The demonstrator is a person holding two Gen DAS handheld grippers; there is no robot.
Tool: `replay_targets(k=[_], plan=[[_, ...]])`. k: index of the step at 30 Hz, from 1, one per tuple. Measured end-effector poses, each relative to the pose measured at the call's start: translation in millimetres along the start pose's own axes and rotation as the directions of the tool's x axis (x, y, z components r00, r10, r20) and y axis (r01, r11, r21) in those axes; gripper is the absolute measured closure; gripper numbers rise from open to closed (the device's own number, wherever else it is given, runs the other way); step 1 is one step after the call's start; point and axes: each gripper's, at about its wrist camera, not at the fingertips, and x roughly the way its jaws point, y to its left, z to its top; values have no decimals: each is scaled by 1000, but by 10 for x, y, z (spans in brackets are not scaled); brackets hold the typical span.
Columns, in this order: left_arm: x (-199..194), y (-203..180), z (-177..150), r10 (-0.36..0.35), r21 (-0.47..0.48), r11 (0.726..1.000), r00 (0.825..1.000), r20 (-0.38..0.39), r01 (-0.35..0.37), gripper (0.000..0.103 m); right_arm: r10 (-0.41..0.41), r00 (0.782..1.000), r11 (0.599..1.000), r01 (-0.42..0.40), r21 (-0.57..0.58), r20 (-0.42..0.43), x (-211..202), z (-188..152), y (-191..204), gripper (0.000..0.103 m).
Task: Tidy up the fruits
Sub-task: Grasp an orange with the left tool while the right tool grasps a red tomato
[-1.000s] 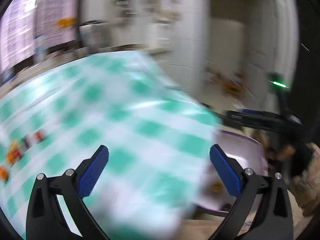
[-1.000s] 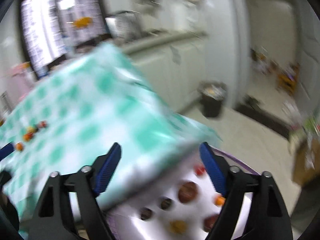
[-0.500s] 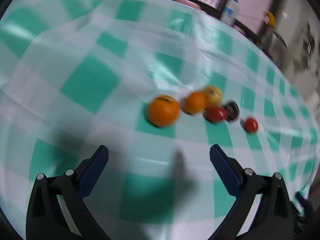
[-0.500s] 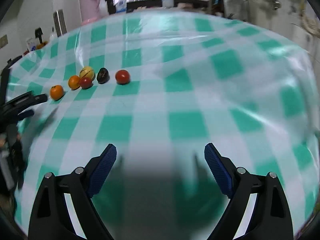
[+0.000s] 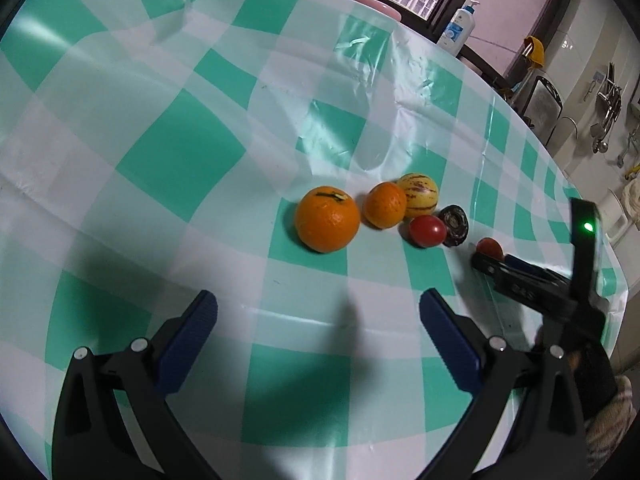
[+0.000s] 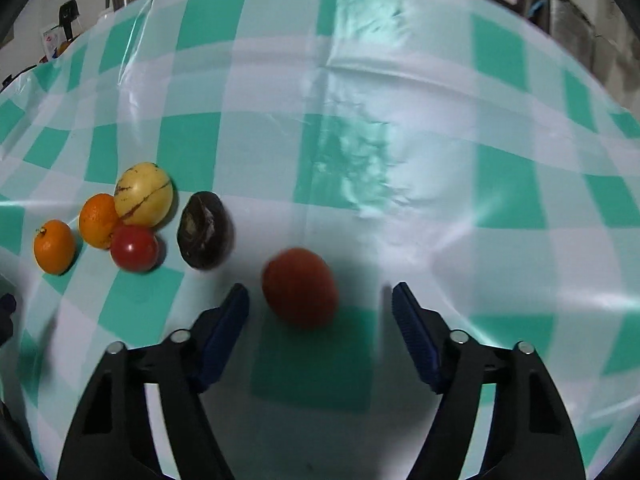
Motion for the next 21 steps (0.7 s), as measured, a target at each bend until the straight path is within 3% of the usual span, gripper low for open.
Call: replay_targets(k=[2, 3, 8, 13, 17, 18, 20, 21], plan=[[10, 6, -2, 0, -5, 1000, 1000, -5, 0, 2, 31, 999, 1000, -31, -1, 12, 5, 17, 7, 62], [7, 6, -3, 0, -6, 1000, 1000, -4, 0, 2, 35, 999, 999, -35, -5, 17, -9, 14, 13, 67], [94, -34, 33, 16, 10, 1000, 999, -34, -16, 2, 122, 991, 990, -125, 68, 47, -102, -52, -132, 67], [390, -197, 310, 135, 127, 983, 991, -27, -130, 2, 181, 982, 969, -189, 158, 61, -136, -114, -352, 67], [668, -260, 476, 186, 164, 971, 980, -68, -173, 12, 218, 973, 948, -230, 219, 78, -129, -132, -544, 67], [706, -298, 491, 198, 187, 965, 978, -59, -184, 29, 227, 970, 944, -240, 225, 81, -118, -133, -581, 67], [735, -343, 466, 228, 224, 951, 973, -45, -213, 53, 246, 965, 935, -261, 241, 89, -157, -173, -709, 67], [724, -354, 447, 216, 234, 951, 976, -42, -200, 58, 249, 964, 933, -264, 243, 91, -211, -219, -681, 67]])
